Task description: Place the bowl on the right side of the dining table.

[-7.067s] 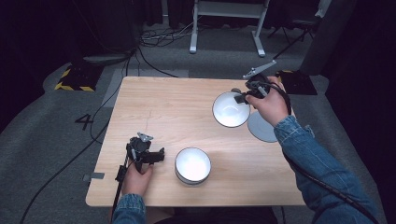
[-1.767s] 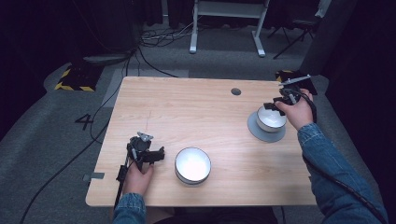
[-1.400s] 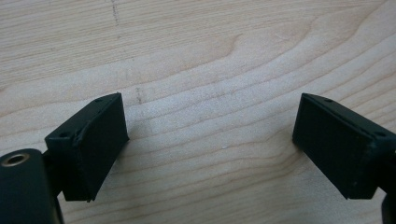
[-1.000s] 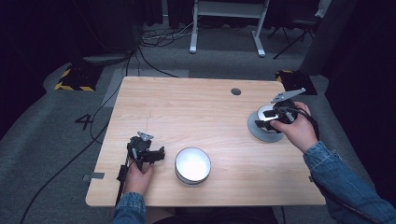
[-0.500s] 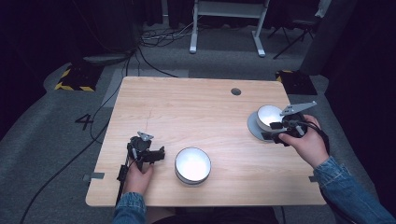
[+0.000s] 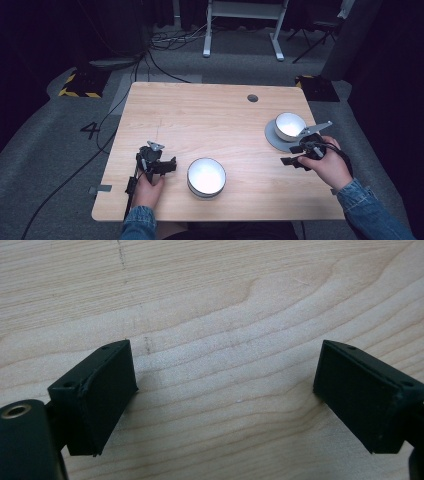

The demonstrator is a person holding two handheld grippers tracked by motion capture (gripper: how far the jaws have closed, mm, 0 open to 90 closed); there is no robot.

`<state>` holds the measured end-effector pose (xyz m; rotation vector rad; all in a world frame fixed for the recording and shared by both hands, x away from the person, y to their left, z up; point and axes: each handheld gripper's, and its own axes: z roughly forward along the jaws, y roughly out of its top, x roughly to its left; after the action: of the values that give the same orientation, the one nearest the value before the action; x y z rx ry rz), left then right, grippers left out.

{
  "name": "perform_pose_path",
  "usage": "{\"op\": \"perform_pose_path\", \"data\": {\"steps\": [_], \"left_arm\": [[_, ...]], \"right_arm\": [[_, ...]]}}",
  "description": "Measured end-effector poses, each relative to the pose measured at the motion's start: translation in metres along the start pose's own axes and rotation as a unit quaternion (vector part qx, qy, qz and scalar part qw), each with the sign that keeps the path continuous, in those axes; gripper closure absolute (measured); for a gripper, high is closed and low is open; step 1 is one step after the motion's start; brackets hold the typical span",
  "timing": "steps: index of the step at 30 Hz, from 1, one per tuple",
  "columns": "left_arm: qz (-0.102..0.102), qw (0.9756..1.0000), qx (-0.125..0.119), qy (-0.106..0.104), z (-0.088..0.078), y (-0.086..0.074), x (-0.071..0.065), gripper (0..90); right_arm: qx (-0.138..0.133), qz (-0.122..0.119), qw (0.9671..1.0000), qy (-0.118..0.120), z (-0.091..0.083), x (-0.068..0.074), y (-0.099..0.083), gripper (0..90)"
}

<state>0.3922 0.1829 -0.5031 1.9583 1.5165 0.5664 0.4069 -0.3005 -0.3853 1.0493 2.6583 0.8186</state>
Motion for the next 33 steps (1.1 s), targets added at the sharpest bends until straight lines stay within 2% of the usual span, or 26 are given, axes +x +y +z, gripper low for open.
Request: {"op": "perform_pose_path", "data": {"steps": [4, 8, 14, 16, 21, 23, 25, 28, 29, 30, 33], "left_arm": [[0.0, 1.0, 0.0, 0.0, 0.0, 0.0, 0.0, 10.2], [0.0, 1.0, 0.0, 0.001, 0.0, 0.0, 0.0, 10.2], [0.001, 1.0, 0.0, 0.0, 0.0, 0.0, 0.0, 10.2], [0.0, 1.0, 0.001, 0.0, 0.0, 0.0, 0.0, 10.2], [0.0, 1.0, 0.0, 0.0, 0.0, 0.0, 0.0, 10.2], [0.001, 1.0, 0.0, 0.0, 0.0, 0.0, 0.0, 10.2], [0.0, 1.0, 0.0, 0.0, 0.0, 0.0, 0.0, 10.2], [0.0, 1.0, 0.0, 0.0, 0.0, 0.0, 0.0, 10.2], [0.001, 1.0, 0.0, 0.002, 0.0, 0.0, 0.0, 10.2], [0.0, 1.0, 0.0, 0.0, 0.0, 0.0, 0.0, 10.2], [0.001, 1.0, 0.0, 0.001, 0.0, 0.0, 0.0, 10.2]], "right_arm": [[0.009, 0.012, 0.9999, 0.003, 0.01, 0.0, -0.01, 38.1], [0.014, 0.01, 0.9998, 0.004, 0.017, -0.001, -0.018, 38.1], [0.017, 0.025, 0.9995, 0.006, 0.031, -0.001, -0.035, 38.3], [0.018, 0.024, 0.9996, 0.004, 0.035, -0.002, -0.041, 38.3], [0.015, 0.036, 0.9992, 0.003, 0.043, 0.001, -0.051, 38.3], [0.011, 0.025, 0.9996, 0.0, 0.046, 0.0, -0.054, 38.3], [0.007, 0.038, 0.9992, 0.002, 0.05, 0.002, -0.059, 38.4], [0.002, 0.044, 0.999, 0.006, 0.054, 0.005, -0.063, 38.3], [0.001, 0.037, 0.9993, 0.004, 0.055, 0.004, -0.065, 38.3], [0.002, 0.045, 0.999, 0.007, 0.055, 0.005, -0.066, 38.3], [-0.003, 0.044, 0.999, 0.0, 0.058, 0.007, -0.07, 38.1]]}}
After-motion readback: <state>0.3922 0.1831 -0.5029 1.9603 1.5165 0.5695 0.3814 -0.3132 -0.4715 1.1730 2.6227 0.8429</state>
